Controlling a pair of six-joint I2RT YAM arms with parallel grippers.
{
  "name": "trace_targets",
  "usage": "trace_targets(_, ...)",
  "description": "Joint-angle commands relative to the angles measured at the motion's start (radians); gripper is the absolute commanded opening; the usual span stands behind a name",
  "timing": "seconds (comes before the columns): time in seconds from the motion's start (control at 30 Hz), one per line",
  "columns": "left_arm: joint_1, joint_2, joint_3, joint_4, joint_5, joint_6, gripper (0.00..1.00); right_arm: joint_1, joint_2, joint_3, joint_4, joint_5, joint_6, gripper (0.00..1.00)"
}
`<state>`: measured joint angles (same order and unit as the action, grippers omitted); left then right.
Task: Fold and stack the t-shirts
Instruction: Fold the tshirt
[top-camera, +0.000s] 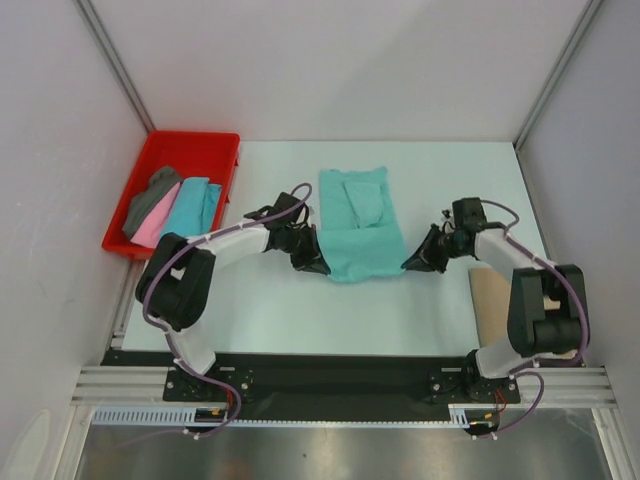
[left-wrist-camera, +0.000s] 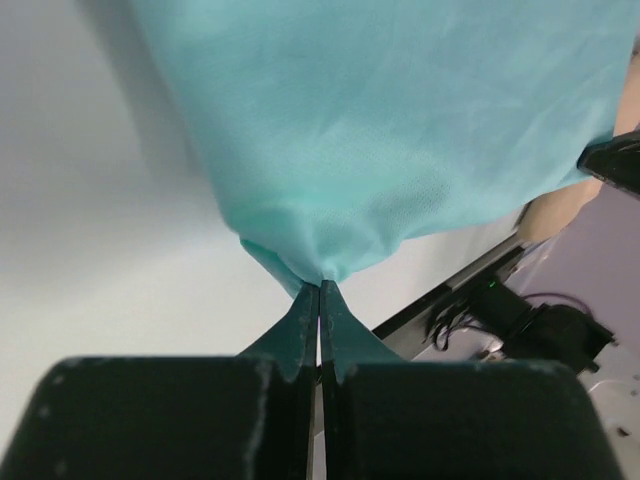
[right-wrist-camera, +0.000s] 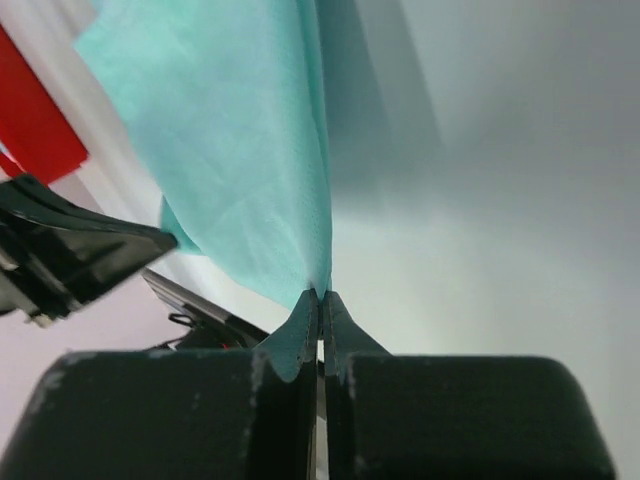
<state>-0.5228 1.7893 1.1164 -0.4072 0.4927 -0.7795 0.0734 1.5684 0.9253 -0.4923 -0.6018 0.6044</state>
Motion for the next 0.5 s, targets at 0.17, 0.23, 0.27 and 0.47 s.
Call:
trace_targets(0.17,-0.016,-0.251,-0.214,-0.174,-0.065,0.207,0.0,0.069,-0.33,-0.29,-0.092,0.102,0.009,0.0)
trace_targets(0.23,-0.026,-0.275,-0.268,-0.162,-0.056,0.201,0.07,0.089,-0.388,-0.392,-0.098,0.105,0.034,0.0)
trace_targets(0.27,-0.031,-0.277,-0.311,-0.153,-0.036,0.198,0.16,0.095,-0.407,-0.423,-0.101,0.106,0.046,0.03)
trace_targets(0.47,-0.048,-0.399,-0.279,-0.237,-0.095,0.213,0.71,0.108,-0.51,-0.418,-0.114,0.103,0.06,0.54)
